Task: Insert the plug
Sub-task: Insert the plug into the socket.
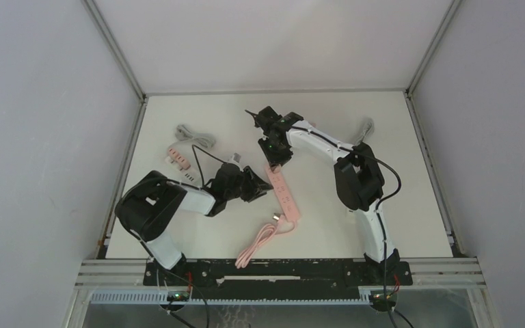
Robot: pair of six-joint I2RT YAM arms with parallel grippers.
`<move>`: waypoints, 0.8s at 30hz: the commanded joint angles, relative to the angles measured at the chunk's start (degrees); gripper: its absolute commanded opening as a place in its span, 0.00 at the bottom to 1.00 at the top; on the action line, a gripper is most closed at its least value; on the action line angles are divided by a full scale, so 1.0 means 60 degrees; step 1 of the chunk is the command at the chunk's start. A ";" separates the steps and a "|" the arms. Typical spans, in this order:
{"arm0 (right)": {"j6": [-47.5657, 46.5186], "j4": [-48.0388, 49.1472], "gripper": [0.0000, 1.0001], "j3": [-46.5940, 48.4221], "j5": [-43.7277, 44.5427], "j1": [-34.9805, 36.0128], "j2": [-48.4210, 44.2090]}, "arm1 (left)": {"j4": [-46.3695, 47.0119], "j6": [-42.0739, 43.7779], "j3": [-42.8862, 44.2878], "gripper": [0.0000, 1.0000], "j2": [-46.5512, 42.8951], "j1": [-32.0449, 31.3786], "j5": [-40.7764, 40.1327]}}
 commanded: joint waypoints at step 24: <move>-0.0815 -0.1414 0.00 -0.0459 -0.1299 0.0535 0.0105 | 0.0390 0.0016 0.0775 0.41 0.0448 0.0505 0.0130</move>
